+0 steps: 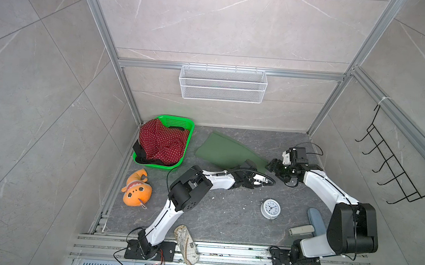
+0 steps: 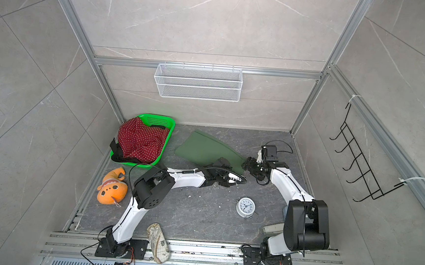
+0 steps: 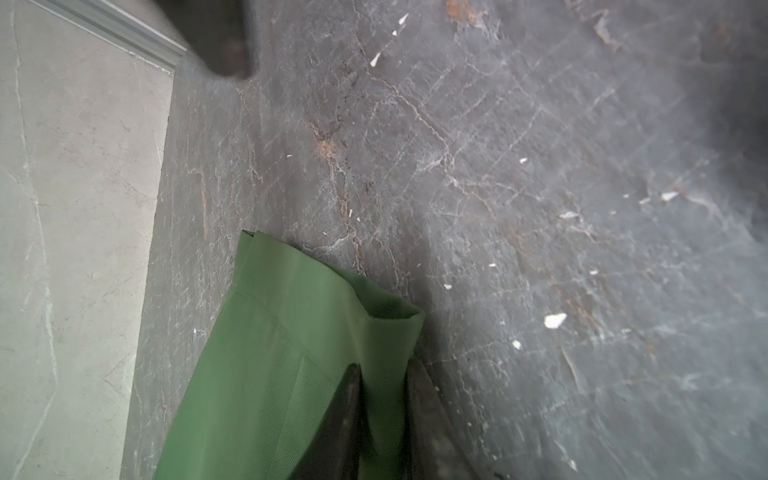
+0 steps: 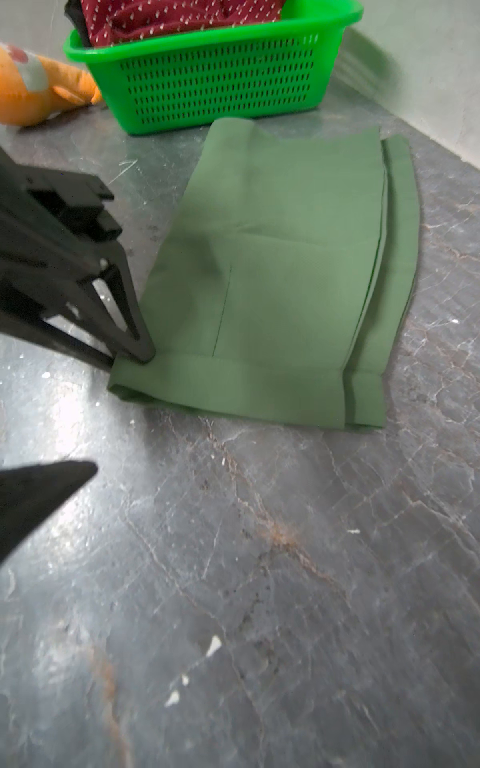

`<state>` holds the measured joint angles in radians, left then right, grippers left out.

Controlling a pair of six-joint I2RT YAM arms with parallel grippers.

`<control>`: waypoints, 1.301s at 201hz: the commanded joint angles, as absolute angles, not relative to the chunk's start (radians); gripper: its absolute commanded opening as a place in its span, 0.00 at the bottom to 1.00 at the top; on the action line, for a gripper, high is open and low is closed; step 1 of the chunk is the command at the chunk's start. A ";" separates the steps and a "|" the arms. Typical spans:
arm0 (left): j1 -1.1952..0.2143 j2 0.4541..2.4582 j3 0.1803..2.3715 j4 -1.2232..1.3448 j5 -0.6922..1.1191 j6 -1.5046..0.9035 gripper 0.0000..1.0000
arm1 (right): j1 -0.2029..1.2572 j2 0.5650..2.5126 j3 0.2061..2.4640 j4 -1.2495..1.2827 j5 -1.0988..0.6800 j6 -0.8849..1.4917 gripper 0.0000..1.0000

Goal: Fold and stack skirts
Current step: Fold the skirt at the center of the table.

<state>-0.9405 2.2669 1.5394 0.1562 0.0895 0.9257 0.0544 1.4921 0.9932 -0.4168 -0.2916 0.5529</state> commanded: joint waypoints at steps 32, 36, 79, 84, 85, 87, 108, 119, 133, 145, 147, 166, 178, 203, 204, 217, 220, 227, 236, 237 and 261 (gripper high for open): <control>-0.930 2.160 1.542 0.123 0.195 0.841 0.21 | 0.030 1.555 0.965 -0.338 -0.313 0.623 0.87; -0.930 2.157 1.541 0.121 0.197 0.838 0.21 | 0.029 1.562 0.966 -0.329 -0.322 0.630 0.87; -0.930 2.128 1.531 0.124 0.215 0.809 0.20 | 0.025 1.660 0.978 -0.265 -0.368 0.688 0.86; -0.930 2.126 1.532 0.124 0.218 0.807 0.20 | 0.025 1.667 0.978 -0.259 -0.370 0.692 0.86; -0.930 2.126 1.531 0.124 0.218 0.807 0.21 | 0.025 1.670 0.977 -0.256 -0.371 0.693 0.86; -0.930 2.125 1.531 0.124 0.218 0.807 0.20 | 0.025 1.674 0.977 -0.253 -0.372 0.695 0.86; -0.930 2.120 1.534 0.119 0.221 0.805 0.20 | 0.025 1.709 0.976 -0.225 -0.391 0.713 0.86; -0.930 2.118 1.536 0.117 0.220 0.805 0.20 | 0.024 1.725 0.975 -0.213 -0.405 0.721 0.86; -0.930 2.116 1.540 0.116 0.219 0.807 0.20 | 0.023 1.741 0.966 -0.194 -0.420 0.734 0.86; -0.930 2.115 1.541 0.115 0.221 0.805 0.20 | 0.024 1.750 0.955 -0.169 -0.433 0.749 0.85; -0.930 2.114 1.541 0.115 0.221 0.805 0.20 | 0.023 1.751 0.955 -0.165 -0.434 0.752 0.85; -0.930 2.113 1.544 0.115 0.222 0.798 0.20 | 0.025 1.763 0.944 -0.135 -0.451 0.774 0.82; -0.930 2.112 1.546 0.115 0.224 0.791 0.19 | 0.023 1.769 0.936 -0.114 -0.462 0.787 0.80; -0.930 2.108 1.549 0.118 0.229 0.771 0.19 | 0.023 1.771 0.920 -0.083 -0.471 0.810 0.77; -0.930 2.108 1.549 0.119 0.229 0.770 0.19 | 0.023 1.770 0.919 -0.080 -0.471 0.812 0.77; -0.930 2.108 1.551 0.117 0.230 0.765 0.19 | 0.023 1.773 0.913 -0.060 -0.475 0.825 0.74; -0.930 2.107 1.551 0.117 0.231 0.763 0.19 | 0.023 1.774 0.911 -0.057 -0.475 0.828 0.73; -0.930 2.106 1.552 0.117 0.234 0.757 0.19 | 0.025 1.775 0.909 -0.049 -0.478 0.833 0.69; -0.930 2.106 1.551 0.115 0.236 0.751 0.19 | 0.024 1.778 0.911 -0.043 -0.479 0.838 0.64; -0.930 2.106 1.552 0.116 0.237 0.750 0.19 | 0.024 1.779 0.910 -0.042 -0.479 0.838 0.63; -0.930 2.105 1.543 0.118 0.248 0.724 0.19 | 0.023 1.788 0.913 -0.036 -0.477 0.842 0.41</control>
<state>-0.9306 2.1777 1.5379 0.1017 0.1970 0.7696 0.0257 1.7641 0.9211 -0.0685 -0.4690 0.8238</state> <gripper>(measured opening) 0.187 0.518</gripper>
